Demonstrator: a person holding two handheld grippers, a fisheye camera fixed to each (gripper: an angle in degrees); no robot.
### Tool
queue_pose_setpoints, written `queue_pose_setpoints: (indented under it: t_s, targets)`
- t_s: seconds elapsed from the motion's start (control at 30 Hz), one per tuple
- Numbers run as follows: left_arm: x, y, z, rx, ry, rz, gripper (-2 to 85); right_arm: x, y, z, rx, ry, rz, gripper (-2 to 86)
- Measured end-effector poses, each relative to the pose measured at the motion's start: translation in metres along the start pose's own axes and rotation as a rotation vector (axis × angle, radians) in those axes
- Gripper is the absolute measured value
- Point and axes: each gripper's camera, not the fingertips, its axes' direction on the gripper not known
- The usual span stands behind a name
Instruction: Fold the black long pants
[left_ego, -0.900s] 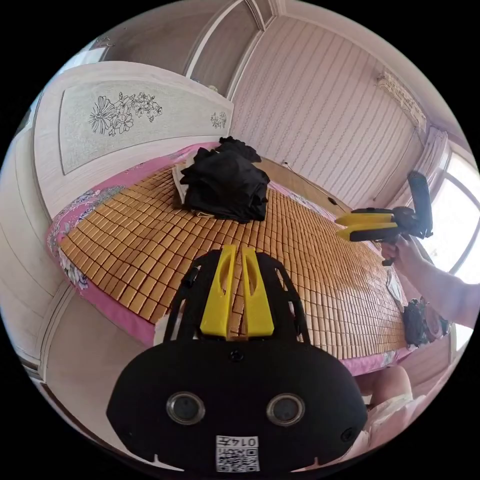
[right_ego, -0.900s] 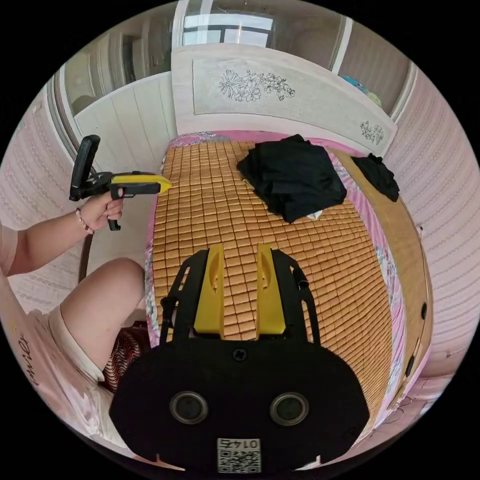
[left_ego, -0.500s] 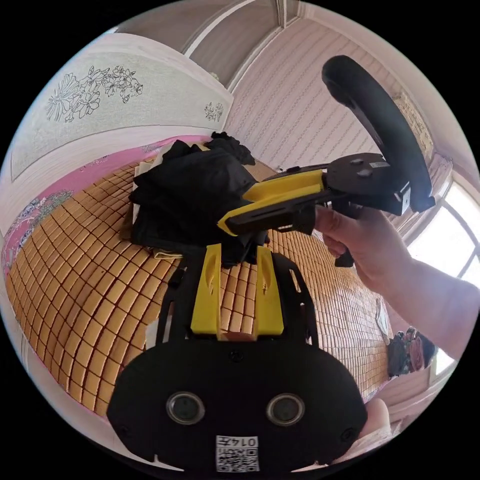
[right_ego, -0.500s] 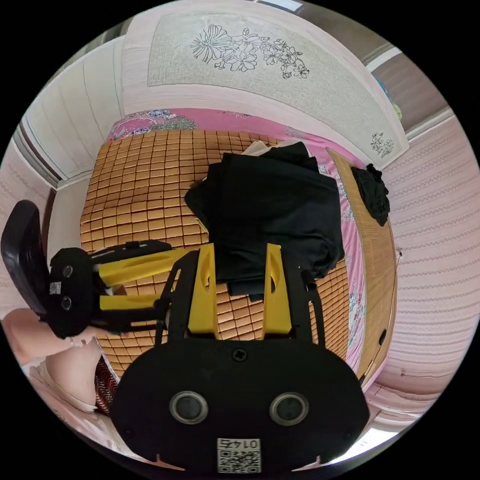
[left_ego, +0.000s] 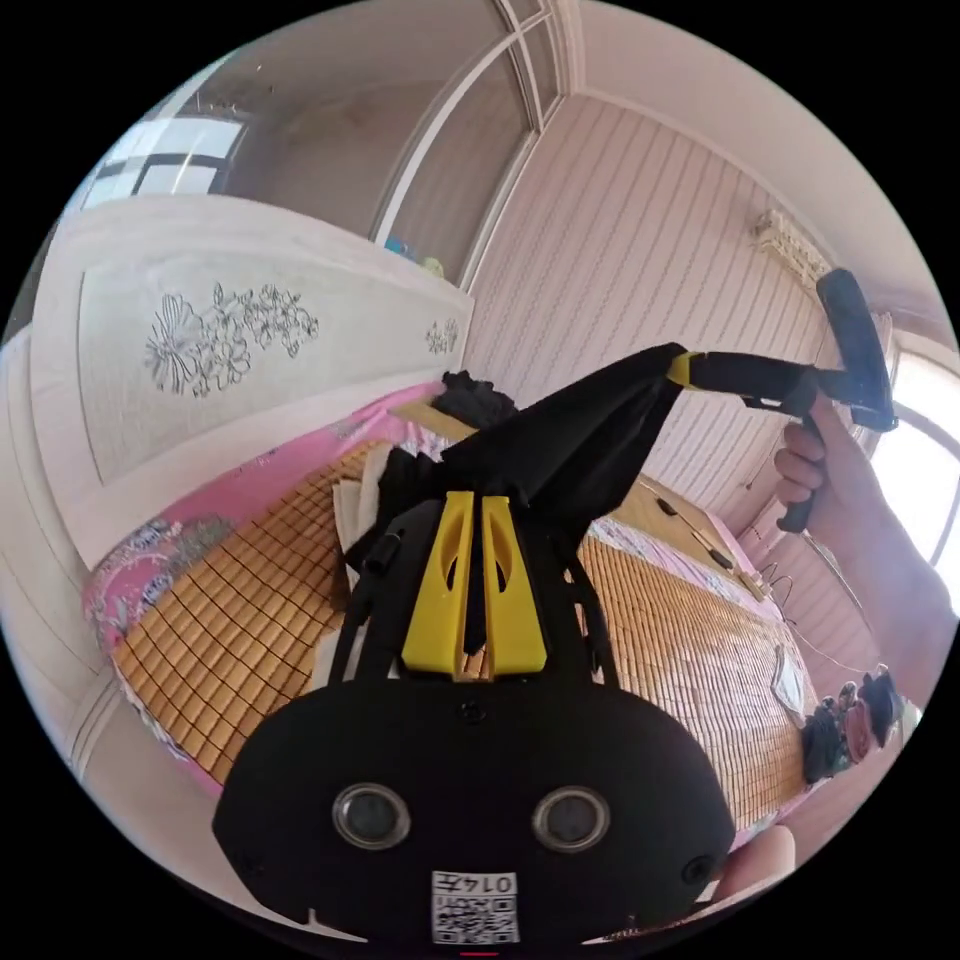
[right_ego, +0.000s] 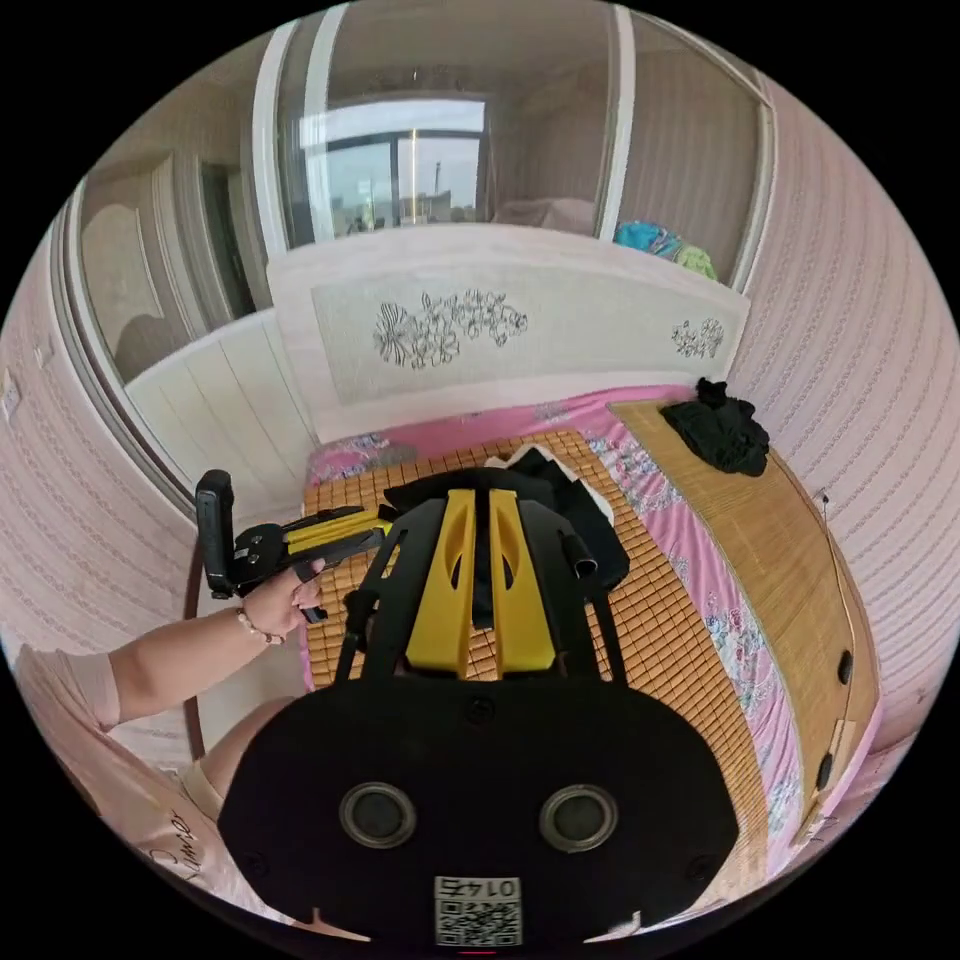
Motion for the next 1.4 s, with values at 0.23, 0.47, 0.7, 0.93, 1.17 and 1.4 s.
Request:
queue_pose_setpoints:
  t_s: [0.23,0.47,0.7,0.93,1.17,1.4]
  targets:
    - [0.077,-0.115,-0.153,0.311,0.016,0.112,-1.0,0.021,0.057,-0.146,0.339,-0.203,0.215,0.1]
    - [0.237,-0.096,-0.153,0.213,0.361,0.425,-0.9,0.021,0.268,-0.224,0.320,0.052,0.358,0.5]
    - [0.336,0.129,-0.008,-0.493,0.656,0.365,1.3,0.066,0.528,-0.186,-0.212,0.434,0.802,2.2]
    - [0.273,0.250,0.013,-0.830,0.328,0.305,4.2,0.030,0.562,-0.132,-0.387,0.269,0.637,12.1]
    - [0.283,0.249,0.046,-0.865,0.193,0.310,6.6,-0.011,0.521,0.020,-0.690,0.080,0.359,21.2]
    - [0.327,0.255,0.126,-0.937,0.115,0.295,8.5,-0.014,0.523,0.020,-0.694,0.140,0.283,5.1]
